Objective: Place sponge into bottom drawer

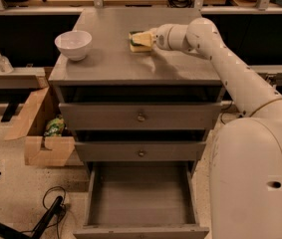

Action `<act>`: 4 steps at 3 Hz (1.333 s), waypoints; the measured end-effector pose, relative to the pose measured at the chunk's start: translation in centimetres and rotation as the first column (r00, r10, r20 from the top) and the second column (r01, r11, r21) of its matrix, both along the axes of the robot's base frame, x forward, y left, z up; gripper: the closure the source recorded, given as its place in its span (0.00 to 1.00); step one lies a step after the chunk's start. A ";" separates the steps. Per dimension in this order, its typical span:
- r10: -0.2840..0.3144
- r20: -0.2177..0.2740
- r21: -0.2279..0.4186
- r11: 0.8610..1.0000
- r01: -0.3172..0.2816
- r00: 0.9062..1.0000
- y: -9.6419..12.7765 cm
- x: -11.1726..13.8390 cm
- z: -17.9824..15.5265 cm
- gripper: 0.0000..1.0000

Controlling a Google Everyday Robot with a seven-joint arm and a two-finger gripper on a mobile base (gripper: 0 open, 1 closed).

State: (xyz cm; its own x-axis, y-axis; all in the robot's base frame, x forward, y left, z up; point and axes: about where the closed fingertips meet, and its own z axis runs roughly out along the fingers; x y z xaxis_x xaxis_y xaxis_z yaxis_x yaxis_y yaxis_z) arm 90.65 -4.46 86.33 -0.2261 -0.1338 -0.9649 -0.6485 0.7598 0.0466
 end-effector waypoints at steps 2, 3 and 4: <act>0.008 -0.005 0.001 1.000 -0.008 1.000 0.6 0.0 -0.4 0.00; 0.006 -0.005 -0.084 0.996 -0.007 1.000 1.0 -0.2 0.5 0.00; -0.060 0.005 -0.307 0.950 0.059 0.998 2.8 -0.8 3.1 0.00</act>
Offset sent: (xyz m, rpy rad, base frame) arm 0.0002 0.0029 -0.0017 0.0003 0.0022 0.0034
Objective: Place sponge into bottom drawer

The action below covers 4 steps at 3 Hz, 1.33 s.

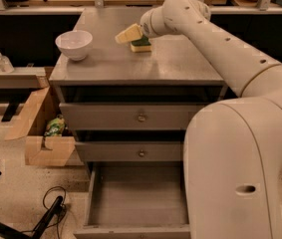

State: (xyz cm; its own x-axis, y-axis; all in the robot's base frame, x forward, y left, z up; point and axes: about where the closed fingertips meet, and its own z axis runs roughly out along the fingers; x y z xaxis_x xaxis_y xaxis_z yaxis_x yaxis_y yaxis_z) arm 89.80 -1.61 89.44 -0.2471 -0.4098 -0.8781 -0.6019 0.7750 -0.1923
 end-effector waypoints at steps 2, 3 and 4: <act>-0.022 -0.055 -0.025 0.999 0.021 0.998 -0.4 1.4 -1.6 0.00; -0.010 -0.103 -0.009 1.000 0.009 0.995 1.1 2.4 -1.7 0.00; -0.010 -0.141 -0.025 1.000 0.007 0.990 2.3 3.0 -2.0 0.00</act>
Offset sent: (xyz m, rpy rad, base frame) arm 0.0347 0.0019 -0.0149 -0.0497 0.1508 -0.0182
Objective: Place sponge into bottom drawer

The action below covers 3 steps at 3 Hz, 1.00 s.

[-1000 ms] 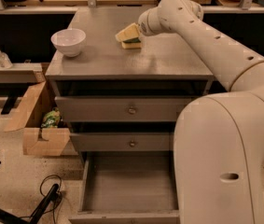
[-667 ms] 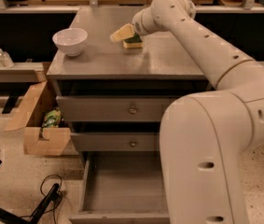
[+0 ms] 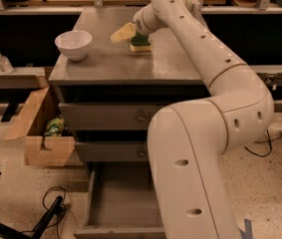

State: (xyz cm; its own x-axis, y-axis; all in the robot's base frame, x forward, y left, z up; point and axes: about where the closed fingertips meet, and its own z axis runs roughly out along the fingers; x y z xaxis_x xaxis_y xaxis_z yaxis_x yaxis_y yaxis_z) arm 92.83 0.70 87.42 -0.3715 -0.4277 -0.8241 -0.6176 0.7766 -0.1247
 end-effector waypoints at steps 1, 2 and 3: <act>-0.021 -0.055 -0.027 0.999 0.020 0.998 -0.4 0.1 -1.5 0.00; -0.053 -0.110 -0.052 0.998 0.047 0.993 -1.5 0.1 -3.4 0.00; -0.072 -0.146 -0.068 0.996 0.063 0.987 -2.5 0.0 -5.1 0.18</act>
Offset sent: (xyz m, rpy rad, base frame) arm 0.0166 -0.0382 -0.0423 -0.0754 0.1755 -0.0934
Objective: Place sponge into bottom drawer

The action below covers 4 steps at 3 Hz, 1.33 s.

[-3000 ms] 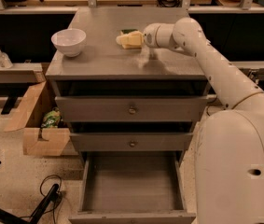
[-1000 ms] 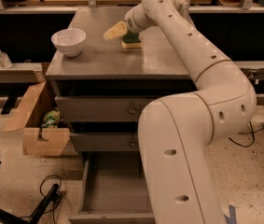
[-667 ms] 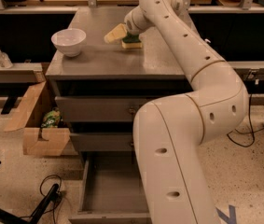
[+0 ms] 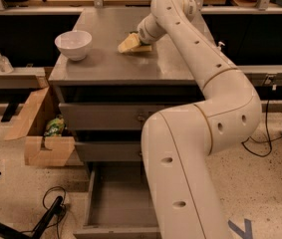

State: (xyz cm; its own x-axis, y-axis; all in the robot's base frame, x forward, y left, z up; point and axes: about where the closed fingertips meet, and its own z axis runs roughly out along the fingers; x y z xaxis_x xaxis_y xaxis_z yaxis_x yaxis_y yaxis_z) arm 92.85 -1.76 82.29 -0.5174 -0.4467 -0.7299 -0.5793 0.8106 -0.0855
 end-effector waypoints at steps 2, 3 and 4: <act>0.003 -0.006 -0.001 1.000 -0.003 1.000 0.3 0.0 -0.4 0.63; 0.003 -0.006 -0.001 1.000 -0.003 1.000 0.3 0.0 0.1 0.87; 0.003 -0.006 -0.001 1.000 -0.003 1.000 0.3 0.0 0.2 1.00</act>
Offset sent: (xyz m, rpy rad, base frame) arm 0.0003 0.0018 -0.0034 -0.0009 0.0045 0.0020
